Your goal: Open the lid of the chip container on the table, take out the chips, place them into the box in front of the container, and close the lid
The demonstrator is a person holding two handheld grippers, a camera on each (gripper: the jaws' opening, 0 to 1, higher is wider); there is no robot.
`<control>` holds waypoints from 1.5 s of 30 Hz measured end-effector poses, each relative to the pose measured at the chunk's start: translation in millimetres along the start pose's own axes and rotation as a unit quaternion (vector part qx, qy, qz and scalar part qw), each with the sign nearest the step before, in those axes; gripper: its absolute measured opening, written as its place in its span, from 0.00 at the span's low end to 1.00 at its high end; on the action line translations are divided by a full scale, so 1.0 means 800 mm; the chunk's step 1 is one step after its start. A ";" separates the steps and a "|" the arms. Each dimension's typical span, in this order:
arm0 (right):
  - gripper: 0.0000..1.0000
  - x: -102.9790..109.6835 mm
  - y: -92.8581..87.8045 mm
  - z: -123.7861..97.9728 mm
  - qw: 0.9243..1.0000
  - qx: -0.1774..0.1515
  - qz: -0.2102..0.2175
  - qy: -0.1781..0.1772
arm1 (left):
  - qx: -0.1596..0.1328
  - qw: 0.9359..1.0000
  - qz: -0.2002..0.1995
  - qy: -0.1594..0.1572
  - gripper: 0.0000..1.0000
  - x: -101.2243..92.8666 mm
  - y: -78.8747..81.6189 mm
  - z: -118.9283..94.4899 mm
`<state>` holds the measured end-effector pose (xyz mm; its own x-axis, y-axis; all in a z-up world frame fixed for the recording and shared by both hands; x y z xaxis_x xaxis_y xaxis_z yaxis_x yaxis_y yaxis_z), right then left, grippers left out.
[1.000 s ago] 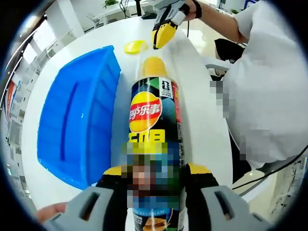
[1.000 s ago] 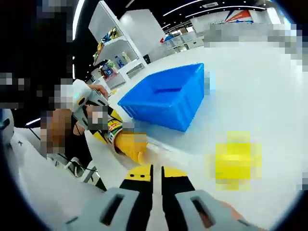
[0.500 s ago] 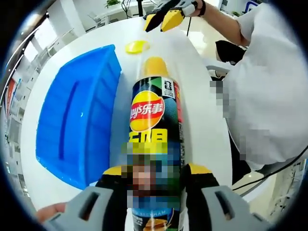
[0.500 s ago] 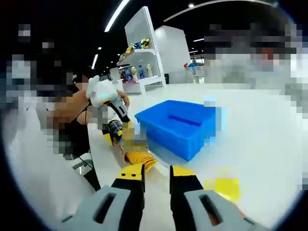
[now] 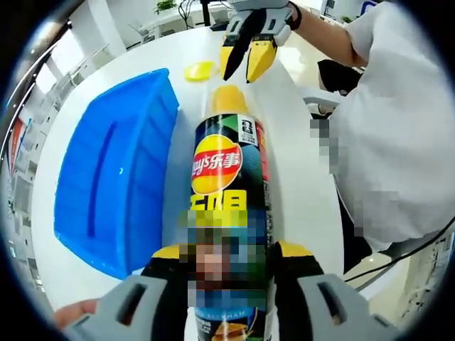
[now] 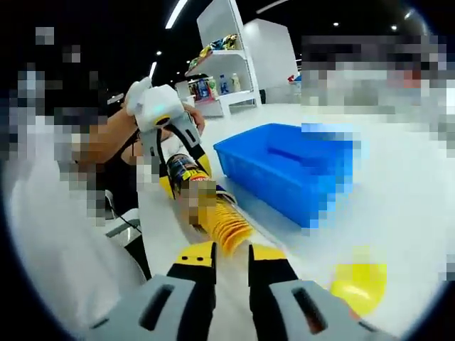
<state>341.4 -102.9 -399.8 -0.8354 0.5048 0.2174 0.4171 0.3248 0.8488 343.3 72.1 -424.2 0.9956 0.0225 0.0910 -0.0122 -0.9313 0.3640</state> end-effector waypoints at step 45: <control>0.05 0.001 -0.009 0.013 0.998 0.053 -0.021 -0.004 | 0.013 1.000 0.013 0.009 0.47 0.001 -0.002 0.001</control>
<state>341.2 -96.6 -410.6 -0.8504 0.4946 0.1794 0.4182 0.4284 0.8010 343.9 73.3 -425.1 0.9933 0.0050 0.1159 -0.0347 -0.9406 0.3379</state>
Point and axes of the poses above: the point that each gripper's makers call its tool centre point, and the gripper's own axes: z roughly forward along the fingers, x roughly to its left, y roughly out of its top, the point moved 2 cm from there along -z, roughly backward along the fingers, and after that the axes turned 3 degrees about y, right-handed, at the moved point
